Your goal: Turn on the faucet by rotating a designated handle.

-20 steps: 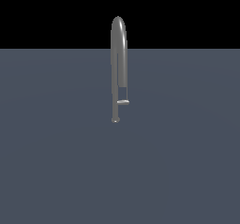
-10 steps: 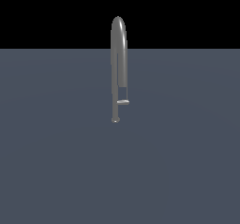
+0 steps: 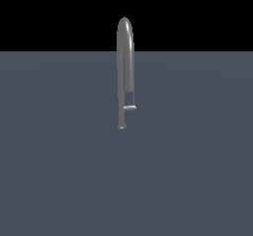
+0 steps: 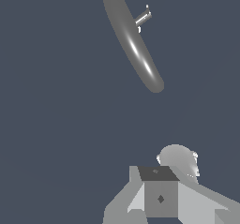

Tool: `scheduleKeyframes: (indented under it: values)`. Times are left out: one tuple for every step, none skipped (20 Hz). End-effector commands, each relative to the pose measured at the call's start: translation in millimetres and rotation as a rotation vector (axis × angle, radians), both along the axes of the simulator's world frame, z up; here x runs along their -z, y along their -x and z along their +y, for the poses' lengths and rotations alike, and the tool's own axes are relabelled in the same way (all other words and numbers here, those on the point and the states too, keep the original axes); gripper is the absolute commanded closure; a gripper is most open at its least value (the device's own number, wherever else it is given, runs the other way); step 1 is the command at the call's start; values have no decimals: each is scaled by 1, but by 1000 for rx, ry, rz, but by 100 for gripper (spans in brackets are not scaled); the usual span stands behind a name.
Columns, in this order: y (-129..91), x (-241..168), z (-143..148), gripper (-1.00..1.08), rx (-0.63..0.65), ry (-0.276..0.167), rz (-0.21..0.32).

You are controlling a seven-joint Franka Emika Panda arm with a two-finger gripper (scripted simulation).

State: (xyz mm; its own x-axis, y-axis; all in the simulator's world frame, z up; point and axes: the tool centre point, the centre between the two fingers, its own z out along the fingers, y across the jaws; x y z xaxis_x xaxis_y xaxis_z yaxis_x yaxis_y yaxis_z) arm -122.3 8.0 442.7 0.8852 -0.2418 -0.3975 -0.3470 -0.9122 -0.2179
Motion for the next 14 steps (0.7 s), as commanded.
scheduleKeyframes:
  values:
    - [-14,7,-2,108,33,-32,38]
    - [-19,11,-2,108,46,-45,53]
    - [-25,14,-3,108,58,-58,68]
    - [-30,17,-4,108,71,-71,84]
    - [-35,21,-5,108,85,-84,99]
    - [-40,24,-6,108,98,-97,115]
    - [-46,28,-6,108,111,-110,130]
    - [-51,32,-7,108,124,-123,146]
    - [-56,36,-8,108,137,-137,161]
    - [-61,40,-9,108,151,-150,177]
    - [-66,44,-10,108,164,-164,193]
    - [-71,48,-11,108,177,-177,209]
    - [-76,52,-12,108,191,-191,225]
    - [-80,57,-13,108,205,-205,241]
